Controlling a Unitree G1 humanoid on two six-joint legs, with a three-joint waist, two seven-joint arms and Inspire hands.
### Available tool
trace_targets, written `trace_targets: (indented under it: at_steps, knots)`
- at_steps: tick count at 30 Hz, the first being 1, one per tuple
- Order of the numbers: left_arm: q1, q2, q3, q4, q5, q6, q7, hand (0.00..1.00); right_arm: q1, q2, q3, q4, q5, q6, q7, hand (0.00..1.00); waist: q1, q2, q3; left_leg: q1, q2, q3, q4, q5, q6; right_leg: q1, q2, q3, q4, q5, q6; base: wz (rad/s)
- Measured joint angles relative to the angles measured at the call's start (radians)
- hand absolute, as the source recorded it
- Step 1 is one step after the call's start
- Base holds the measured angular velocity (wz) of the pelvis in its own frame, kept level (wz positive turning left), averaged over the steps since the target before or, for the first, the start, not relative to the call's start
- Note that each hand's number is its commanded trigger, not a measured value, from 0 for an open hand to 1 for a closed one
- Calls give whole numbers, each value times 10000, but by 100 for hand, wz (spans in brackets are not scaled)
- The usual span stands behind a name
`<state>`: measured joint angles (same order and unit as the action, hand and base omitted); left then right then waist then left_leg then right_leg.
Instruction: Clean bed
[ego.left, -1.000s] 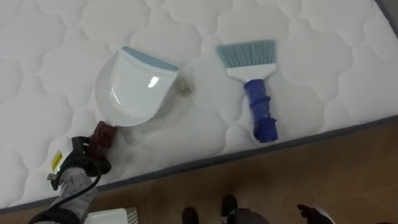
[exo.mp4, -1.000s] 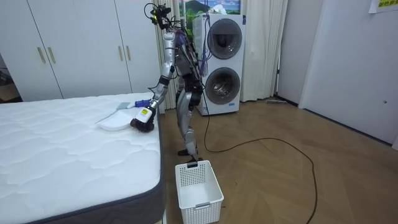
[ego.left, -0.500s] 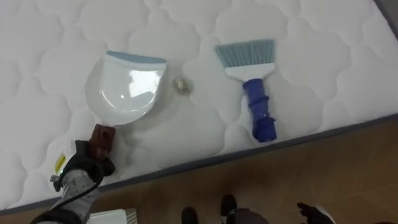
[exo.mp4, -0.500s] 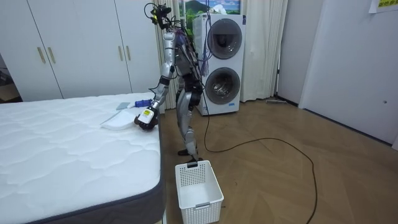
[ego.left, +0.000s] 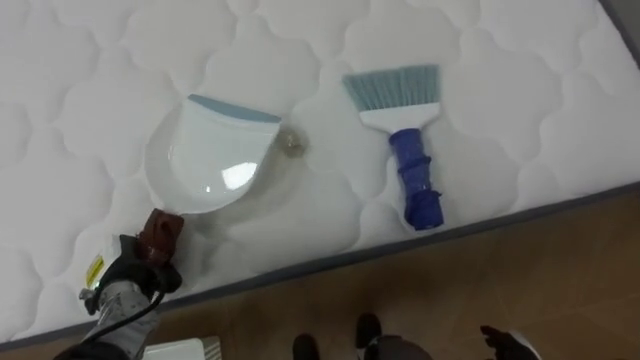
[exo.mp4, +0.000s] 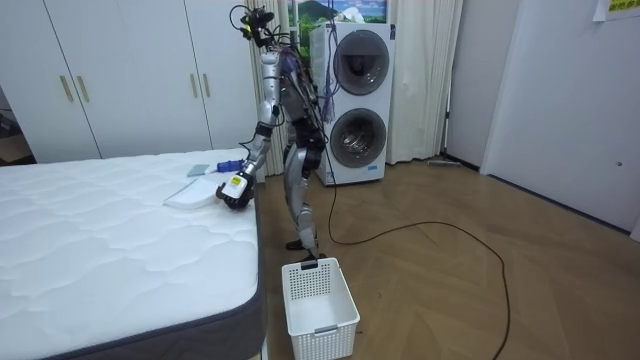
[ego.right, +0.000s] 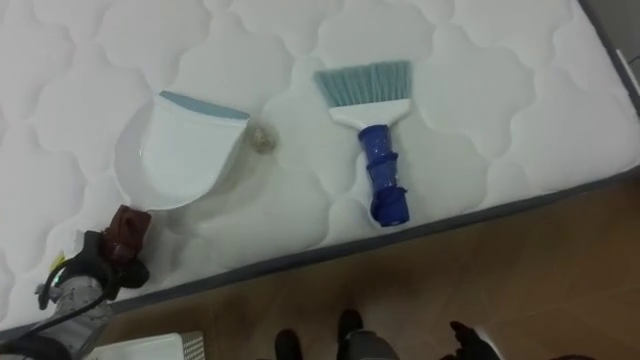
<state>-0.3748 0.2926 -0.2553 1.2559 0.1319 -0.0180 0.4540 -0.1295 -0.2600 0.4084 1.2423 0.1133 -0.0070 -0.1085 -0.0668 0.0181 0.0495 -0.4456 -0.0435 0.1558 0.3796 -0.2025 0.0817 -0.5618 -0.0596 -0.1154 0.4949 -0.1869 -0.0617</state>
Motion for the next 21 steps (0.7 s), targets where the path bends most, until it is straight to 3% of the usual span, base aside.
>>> trace_targets:
  at_steps: [10,16,21]
  knots:
    - [209,182,178,-12,1267,-200,520,100,160,-135,-18,89,8,-245,-8,0,201,81,-49,-25,28,52,-2,0,-1,-44,32,21,44,6,-6,-2]
    - [619,363,467,-16,2052,-201,887,100,413,-289,-394,196,-3,-261,-4,0,265,339,-182,57,35,36,-5,-1,-3,29,23,-15,79,18,-20,1]
    - [738,364,472,-44,2352,-230,1177,100,531,-438,-405,294,-13,-266,18,0,278,425,-172,53,26,25,-33,-3,-5,23,-48,-161,50,24,-40,6]
